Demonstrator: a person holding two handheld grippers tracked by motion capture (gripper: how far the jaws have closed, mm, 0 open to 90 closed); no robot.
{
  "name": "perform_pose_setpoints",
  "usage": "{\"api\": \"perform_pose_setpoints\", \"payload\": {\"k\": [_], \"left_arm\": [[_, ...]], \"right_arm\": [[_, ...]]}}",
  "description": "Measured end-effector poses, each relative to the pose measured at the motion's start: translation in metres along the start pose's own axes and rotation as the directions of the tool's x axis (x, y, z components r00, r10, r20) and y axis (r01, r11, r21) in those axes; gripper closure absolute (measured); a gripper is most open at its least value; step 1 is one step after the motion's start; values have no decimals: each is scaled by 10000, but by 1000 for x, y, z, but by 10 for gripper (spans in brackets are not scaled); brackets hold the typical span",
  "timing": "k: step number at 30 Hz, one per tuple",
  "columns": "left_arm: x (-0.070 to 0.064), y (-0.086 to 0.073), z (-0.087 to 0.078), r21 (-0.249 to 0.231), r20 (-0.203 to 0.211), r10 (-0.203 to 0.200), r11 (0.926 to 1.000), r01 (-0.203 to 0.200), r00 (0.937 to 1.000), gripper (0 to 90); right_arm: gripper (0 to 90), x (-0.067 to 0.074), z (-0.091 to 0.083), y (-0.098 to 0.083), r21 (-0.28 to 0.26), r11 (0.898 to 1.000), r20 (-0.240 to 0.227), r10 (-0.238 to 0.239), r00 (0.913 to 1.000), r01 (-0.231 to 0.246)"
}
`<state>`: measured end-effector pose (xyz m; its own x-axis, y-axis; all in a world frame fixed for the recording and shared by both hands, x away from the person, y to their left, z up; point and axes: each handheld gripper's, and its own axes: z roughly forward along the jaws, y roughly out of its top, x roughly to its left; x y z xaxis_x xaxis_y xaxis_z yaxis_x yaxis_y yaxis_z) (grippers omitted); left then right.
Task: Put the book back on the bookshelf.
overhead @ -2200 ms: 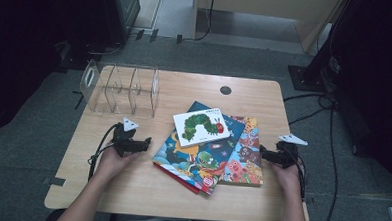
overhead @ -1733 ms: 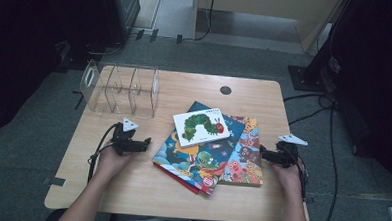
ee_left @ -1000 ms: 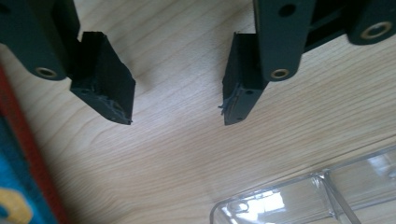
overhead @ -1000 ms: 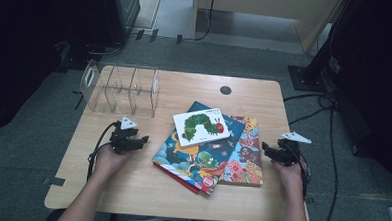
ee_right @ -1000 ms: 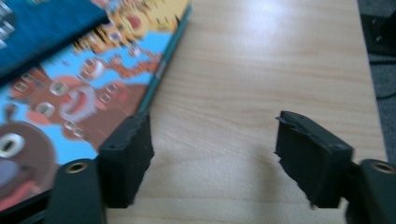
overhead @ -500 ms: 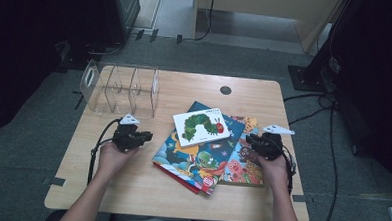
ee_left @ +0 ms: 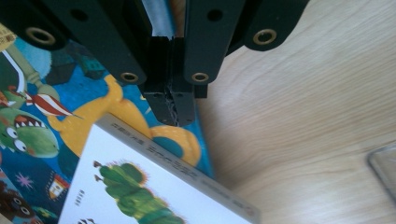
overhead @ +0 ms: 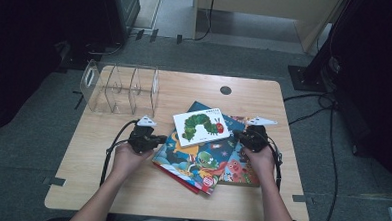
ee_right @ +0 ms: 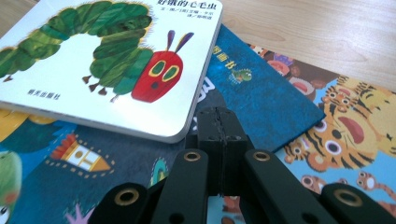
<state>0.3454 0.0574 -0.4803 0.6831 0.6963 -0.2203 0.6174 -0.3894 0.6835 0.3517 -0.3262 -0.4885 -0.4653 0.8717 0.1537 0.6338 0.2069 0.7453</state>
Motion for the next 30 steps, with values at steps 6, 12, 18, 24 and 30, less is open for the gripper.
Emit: {"api": "perform_pose_setpoints", "payload": {"k": [6, 12, 18, 24, 30], "left_arm": [[-6, 4, 8, 32, 250, -22, 10000, 21, 9997, 900], [-13, 8, 21, 145, 500, -168, 9998, 161, 9986, 900], [-20, 12, 25, 296, 482, 42, 9995, -56, 9988, 900], [-21, 10, 23, 312, 500, 125, 9994, -141, 9987, 900], [-24, -4, 15, 210, 805, -234, 9995, 217, 9965, 900]], "right_arm": [[900, -3, 9, 5, 136, 9998, 124, 143, 9998, -145], [894, -3, 20, 11, 32, 9996, -294, 268, 9992, -267], [900, -1, 23, 14, 90, 9997, -409, 247, 9989, -243], [900, 2, 23, 13, 79, 9997, -318, 249, 9992, -247], [900, 6, 22, 12, 223, 9996, -607, 179, 9980, -166]]}}
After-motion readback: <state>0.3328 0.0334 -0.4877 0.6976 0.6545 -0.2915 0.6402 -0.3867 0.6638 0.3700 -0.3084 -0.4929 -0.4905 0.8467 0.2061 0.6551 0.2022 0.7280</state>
